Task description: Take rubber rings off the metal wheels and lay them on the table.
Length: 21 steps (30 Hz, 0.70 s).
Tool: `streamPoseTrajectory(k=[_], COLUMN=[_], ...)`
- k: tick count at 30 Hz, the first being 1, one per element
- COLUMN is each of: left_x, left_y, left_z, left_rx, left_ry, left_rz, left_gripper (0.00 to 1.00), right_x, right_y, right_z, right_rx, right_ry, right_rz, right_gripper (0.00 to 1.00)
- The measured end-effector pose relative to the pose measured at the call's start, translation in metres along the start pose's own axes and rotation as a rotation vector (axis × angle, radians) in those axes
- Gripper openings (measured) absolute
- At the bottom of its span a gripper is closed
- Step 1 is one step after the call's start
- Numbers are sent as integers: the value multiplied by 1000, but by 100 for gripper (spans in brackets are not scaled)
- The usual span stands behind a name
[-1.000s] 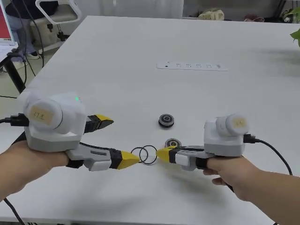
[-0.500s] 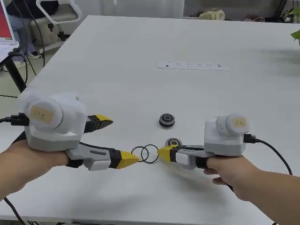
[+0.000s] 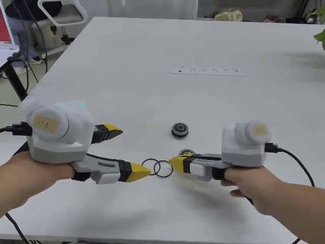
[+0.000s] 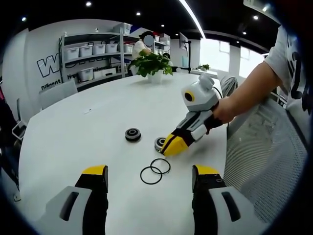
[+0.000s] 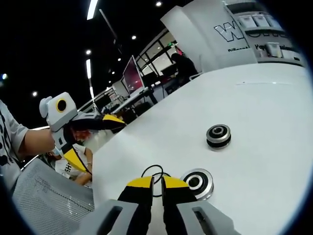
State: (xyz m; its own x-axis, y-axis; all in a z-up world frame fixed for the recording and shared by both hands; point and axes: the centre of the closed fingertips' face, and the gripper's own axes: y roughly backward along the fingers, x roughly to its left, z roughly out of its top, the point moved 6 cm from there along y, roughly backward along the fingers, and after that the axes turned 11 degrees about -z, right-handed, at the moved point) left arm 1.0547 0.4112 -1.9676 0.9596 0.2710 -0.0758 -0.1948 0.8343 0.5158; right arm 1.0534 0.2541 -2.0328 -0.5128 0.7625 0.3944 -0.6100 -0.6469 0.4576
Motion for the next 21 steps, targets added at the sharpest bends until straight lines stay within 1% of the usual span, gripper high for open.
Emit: streamPoseTrajectory(k=[5,7,11,15,21], left_x=[1,2,2,5,8], left_y=[0,0,-2,-3,-6], left_z=[2,3,5,10,18], left_rx=[0,0,3,0,-5], left_ry=[-3,-4,-8,-12,-21], left_rz=[-1,-2,-8,-9,-13], left_gripper=[67,67,67,66,66], right_x=[-1,-2,-4,-9,-18], right_y=[4,6,10,14,20], right_z=[8,11,15,19,26], right_rx=[-23,-35,-43,-51,-70], right_ry=[-3,6,22,40,45], right_rz=[3,1,-2,-13,-35], right_gripper=[5,5,7,9,10])
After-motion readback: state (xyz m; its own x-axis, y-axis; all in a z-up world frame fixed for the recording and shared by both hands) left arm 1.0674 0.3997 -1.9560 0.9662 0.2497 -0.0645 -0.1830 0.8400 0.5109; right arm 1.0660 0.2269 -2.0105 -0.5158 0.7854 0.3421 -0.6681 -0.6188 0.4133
